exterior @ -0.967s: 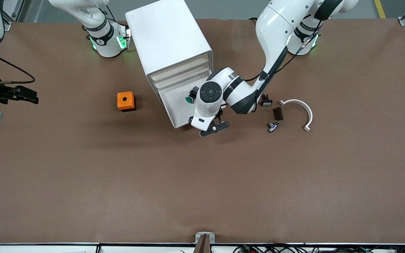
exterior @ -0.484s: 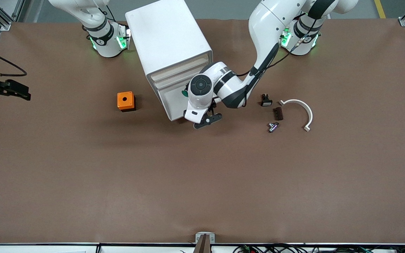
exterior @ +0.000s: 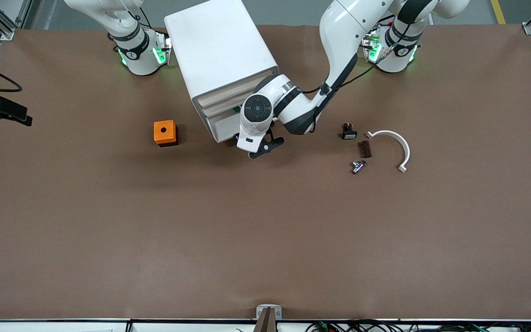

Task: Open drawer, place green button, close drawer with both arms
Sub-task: 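Push the drawer shut with the left gripper while the right arm withdraws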

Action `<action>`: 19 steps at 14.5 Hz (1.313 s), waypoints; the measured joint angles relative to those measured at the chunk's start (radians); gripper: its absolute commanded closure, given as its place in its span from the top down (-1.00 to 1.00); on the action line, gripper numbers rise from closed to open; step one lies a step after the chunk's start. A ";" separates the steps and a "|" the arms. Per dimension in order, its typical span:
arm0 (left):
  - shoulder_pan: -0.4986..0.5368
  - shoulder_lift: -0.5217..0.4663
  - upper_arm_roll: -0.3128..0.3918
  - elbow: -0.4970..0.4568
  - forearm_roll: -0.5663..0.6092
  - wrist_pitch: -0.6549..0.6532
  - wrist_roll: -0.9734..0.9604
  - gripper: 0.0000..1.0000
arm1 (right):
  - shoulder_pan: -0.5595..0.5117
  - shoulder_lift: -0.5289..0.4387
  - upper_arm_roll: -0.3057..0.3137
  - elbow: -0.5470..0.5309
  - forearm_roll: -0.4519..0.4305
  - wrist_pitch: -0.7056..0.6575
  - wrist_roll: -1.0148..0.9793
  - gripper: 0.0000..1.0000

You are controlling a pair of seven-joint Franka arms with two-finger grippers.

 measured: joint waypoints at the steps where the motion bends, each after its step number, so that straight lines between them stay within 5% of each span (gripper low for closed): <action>1: -0.006 0.000 0.000 0.000 -0.014 -0.001 -0.001 1.00 | -0.007 -0.003 0.000 0.002 0.005 -0.011 0.000 1.00; 5: -0.015 0.002 -0.002 -0.004 -0.073 -0.002 -0.014 1.00 | -0.009 -0.015 0.004 0.007 0.025 -0.148 0.000 1.00; 19: -0.013 0.020 -0.029 -0.010 -0.172 -0.004 -0.018 1.00 | -0.011 -0.031 0.005 0.009 0.014 0.026 -0.002 1.00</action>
